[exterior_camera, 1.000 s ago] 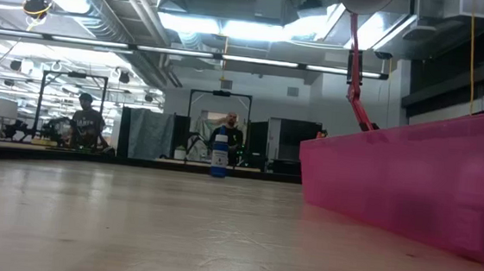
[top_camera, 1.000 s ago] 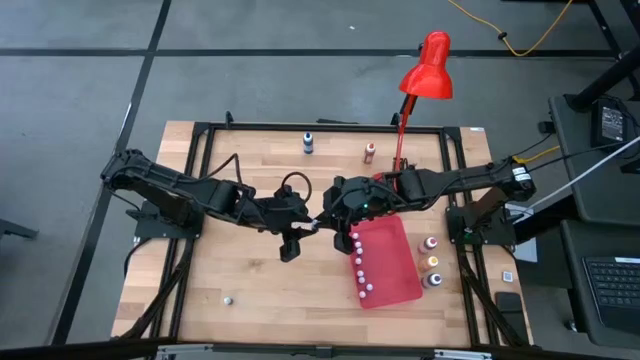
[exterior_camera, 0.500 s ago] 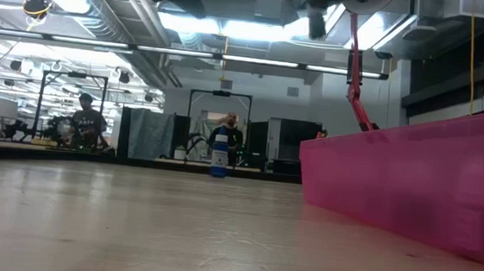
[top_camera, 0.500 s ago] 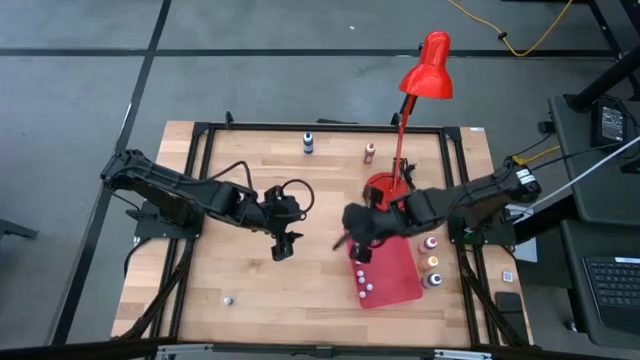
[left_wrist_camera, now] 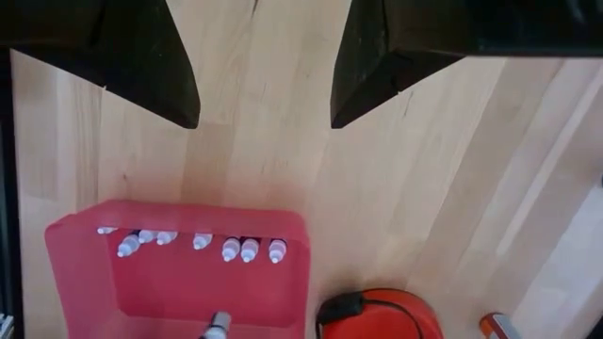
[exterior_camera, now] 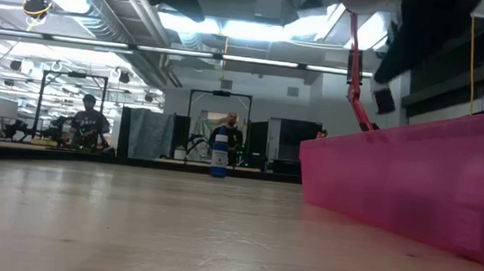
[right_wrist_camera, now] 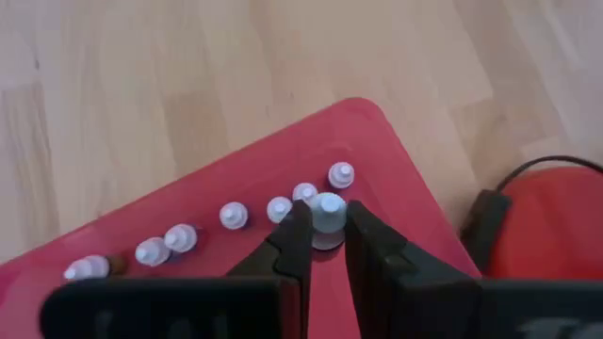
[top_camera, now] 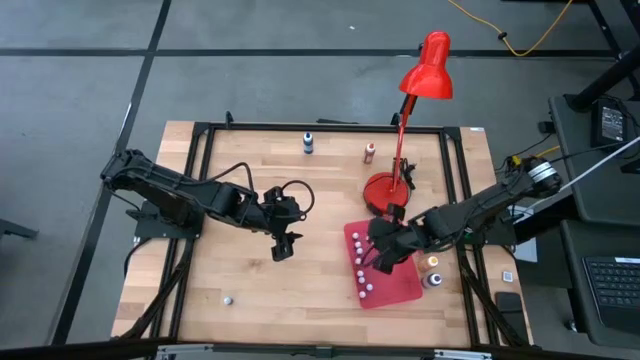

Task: Pick & Place food coloring
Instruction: Put the small orange food coloring bottle into the red bin, then put the small purple food coloring bottle into the red bin

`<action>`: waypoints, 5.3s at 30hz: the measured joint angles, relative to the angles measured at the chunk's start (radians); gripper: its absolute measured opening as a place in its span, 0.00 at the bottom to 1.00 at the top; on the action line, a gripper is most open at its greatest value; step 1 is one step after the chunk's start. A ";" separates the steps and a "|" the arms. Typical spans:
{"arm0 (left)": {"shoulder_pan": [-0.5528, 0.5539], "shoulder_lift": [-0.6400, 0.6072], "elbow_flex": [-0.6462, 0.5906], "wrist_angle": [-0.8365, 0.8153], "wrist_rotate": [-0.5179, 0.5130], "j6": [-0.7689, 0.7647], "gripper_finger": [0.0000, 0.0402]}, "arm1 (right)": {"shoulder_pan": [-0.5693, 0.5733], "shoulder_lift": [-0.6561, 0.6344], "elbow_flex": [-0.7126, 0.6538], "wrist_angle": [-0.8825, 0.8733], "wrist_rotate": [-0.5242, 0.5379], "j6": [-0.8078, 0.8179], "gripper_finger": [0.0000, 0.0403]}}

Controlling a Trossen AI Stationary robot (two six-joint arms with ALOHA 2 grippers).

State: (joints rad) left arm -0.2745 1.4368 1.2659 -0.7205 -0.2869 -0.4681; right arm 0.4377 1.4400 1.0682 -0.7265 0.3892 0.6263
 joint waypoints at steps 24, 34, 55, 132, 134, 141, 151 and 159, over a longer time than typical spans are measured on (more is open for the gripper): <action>0.000 0.000 0.000 0.014 -0.010 -0.033 0.58 | -0.099 -0.073 -0.516 0.679 -0.050 -0.217 0.12; 0.000 0.000 0.000 0.014 -0.033 -0.045 0.57 | -0.163 0.020 -0.531 0.836 -0.105 -0.293 0.12; -0.024 -0.010 0.000 -0.044 -0.068 -0.152 0.57 | -0.169 -0.086 -0.530 0.808 -0.123 -0.159 0.53; -0.576 -0.488 -1.103 0.769 0.350 0.725 0.57 | -0.168 -0.334 -0.452 0.795 -0.146 -0.153 0.53; -0.565 -0.488 -1.111 0.805 0.350 0.734 0.57 | -0.168 -0.334 -0.452 0.789 -0.146 -0.133 0.53; -0.533 -0.485 -1.138 0.844 0.340 0.737 0.55 | -0.168 -0.334 -0.452 0.729 -0.146 -0.080 0.53; -0.477 -0.484 -1.193 0.932 0.381 0.735 0.53 | -0.168 -0.334 -0.452 0.703 -0.146 -0.078 0.53; -0.449 -0.483 -1.193 0.950 0.435 0.736 0.53 | -0.168 -0.334 -0.452 0.694 -0.146 -0.078 0.53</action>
State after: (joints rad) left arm -0.7235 0.9535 0.0727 0.2291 0.1477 0.2676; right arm 0.2699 1.1061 0.6159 -0.0330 0.2432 0.5488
